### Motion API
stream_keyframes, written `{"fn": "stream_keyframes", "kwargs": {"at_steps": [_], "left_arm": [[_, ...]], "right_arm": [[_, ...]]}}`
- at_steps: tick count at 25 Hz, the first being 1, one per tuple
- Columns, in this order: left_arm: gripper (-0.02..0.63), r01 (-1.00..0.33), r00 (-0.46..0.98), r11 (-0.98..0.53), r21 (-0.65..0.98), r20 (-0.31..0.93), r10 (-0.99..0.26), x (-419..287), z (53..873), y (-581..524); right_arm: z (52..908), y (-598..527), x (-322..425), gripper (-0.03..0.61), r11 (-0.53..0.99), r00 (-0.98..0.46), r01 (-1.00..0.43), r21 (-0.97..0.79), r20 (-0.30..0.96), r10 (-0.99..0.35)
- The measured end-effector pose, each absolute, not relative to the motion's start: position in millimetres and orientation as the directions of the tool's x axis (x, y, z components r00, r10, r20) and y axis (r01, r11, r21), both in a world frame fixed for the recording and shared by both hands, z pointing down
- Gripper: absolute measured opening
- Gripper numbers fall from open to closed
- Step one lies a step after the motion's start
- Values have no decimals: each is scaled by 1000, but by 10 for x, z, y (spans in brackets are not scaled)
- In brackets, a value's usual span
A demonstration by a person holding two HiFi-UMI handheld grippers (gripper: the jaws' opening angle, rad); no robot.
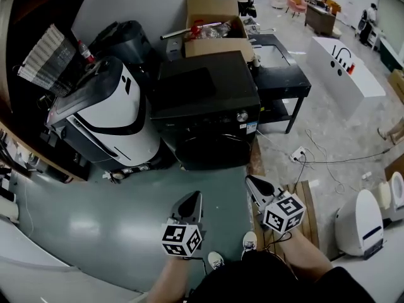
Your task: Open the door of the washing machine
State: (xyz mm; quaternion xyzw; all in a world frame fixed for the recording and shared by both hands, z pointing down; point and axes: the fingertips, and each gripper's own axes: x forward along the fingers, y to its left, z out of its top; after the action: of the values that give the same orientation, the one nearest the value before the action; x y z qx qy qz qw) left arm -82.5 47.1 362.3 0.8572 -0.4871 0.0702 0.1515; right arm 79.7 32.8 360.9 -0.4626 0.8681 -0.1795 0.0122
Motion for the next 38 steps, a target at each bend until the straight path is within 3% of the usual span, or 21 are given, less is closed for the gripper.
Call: {"fn": "stream_keyframes", "kwargs": {"at_steps": [17, 26, 31, 38], "left_arm": [[20, -888, 459, -418, 192, 286, -841, -472, 3733, -1], [23, -898, 438, -403, 177, 293, -850, -185, 3735, -171], [134, -904, 426, -391, 173, 292, -856, -113, 3746, -255], [198, -903, 428, -395, 169, 269, -862, -142, 3742, -329]], "right_arm": [[3672, -266, 1132, 22, 571, -637, -747, -341, 118, -762], [3727, -479, 1453, 103, 584, -651, -736, -342, 120, -749], [3776, -584, 1585, 156, 582, -647, -743, -331, 131, -751], [3847, -638, 1519, 187, 602, -657, -743, -293, 146, -739]]}}
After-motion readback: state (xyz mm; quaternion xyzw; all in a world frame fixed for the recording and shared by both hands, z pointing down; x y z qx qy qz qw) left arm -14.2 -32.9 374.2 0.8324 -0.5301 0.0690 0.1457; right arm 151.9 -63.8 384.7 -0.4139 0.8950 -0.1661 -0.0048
